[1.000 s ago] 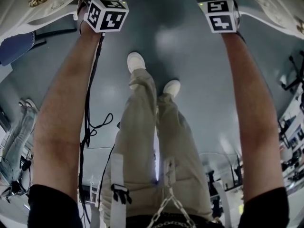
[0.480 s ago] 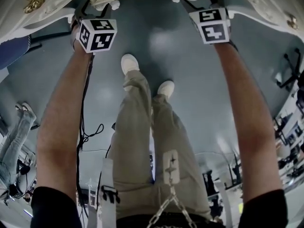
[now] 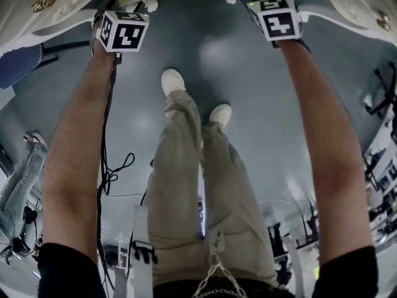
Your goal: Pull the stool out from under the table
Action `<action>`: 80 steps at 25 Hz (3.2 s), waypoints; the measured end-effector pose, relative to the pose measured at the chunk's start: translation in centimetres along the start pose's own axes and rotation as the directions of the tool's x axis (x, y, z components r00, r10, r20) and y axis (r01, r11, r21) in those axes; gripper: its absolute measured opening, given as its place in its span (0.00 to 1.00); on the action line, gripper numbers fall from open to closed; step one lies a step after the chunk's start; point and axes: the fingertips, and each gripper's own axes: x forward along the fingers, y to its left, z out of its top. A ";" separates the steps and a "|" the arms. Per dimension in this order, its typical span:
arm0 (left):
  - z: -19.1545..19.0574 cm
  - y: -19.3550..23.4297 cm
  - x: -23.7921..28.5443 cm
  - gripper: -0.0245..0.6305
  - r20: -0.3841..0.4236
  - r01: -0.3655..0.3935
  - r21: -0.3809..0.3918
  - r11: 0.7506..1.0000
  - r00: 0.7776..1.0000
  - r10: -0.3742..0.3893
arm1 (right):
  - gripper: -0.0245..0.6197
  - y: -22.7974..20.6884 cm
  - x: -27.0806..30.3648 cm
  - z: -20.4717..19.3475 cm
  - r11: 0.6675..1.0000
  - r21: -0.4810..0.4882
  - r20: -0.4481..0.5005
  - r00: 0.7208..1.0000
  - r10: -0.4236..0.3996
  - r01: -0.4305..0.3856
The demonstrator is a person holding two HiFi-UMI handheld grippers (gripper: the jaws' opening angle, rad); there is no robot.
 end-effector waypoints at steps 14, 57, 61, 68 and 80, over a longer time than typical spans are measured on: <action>-2.8 -3.0 -2.5 0.47 -0.041 -0.017 -0.049 0.999 0.999 0.015 | 0.56 1.8 -2.5 -3.2 0.999 0.018 -0.012 1.000 -0.026 0.026; -14.3 -12.3 -24.1 0.16 0.153 -0.042 -0.414 0.909 0.981 0.115 | 0.35 11.9 -21.8 -13.1 0.979 0.194 0.099 0.994 0.037 -0.056; -6.2 -11.4 -33.1 0.04 0.407 0.046 -0.430 0.901 0.901 0.148 | 0.04 11.5 -30.2 -5.9 0.942 0.305 0.400 0.916 0.008 -0.141; 1.0 -10.0 -39.4 0.04 0.570 0.187 -0.445 0.876 0.813 0.116 | 0.04 13.6 -37.1 -0.5 0.923 0.361 0.509 0.857 -0.077 -0.131; 6.8 -5.1 -50.5 0.04 0.660 0.139 -0.348 0.927 0.739 0.137 | 0.04 16.4 -45.5 5.8 0.948 0.299 0.573 0.815 -0.088 -0.108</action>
